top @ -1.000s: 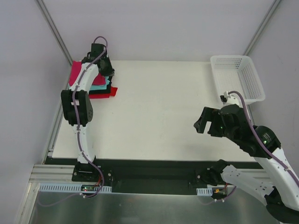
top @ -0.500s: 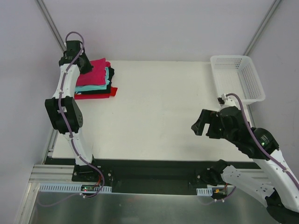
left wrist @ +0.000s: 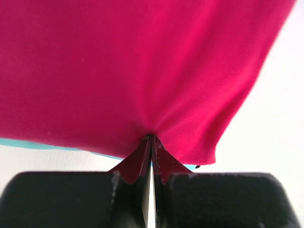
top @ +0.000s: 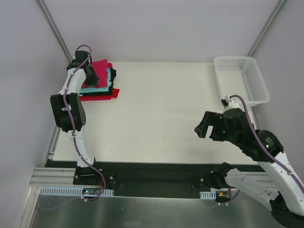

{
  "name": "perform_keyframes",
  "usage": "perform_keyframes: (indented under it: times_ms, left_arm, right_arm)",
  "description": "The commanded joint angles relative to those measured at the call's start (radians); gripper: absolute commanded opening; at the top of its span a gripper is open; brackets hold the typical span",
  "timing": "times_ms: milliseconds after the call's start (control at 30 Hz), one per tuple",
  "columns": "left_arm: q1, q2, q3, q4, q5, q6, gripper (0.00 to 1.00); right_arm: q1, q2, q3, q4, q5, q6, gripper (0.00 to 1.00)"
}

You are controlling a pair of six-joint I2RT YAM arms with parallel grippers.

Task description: Fold and stack the t-shirts

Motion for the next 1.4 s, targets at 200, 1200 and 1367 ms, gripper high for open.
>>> perform_keyframes:
  times_ms: [200, 1200, 1367]
  left_arm:
    - [-0.013, -0.095, -0.029, -0.047, 0.100, -0.027, 0.00]
    - [-0.054, 0.109, 0.155, -0.021, 0.099, -0.111, 0.00]
    - [-0.028, 0.033, 0.164, -0.022, 0.071, -0.085, 0.00]
  right_arm:
    - [-0.002, 0.002, 0.006, 0.023, -0.010, -0.002, 0.96]
    - [-0.002, 0.014, -0.024, 0.019, 0.001, -0.008, 0.96]
    - [-0.004, 0.006, -0.036, 0.028, -0.013, -0.002, 0.96]
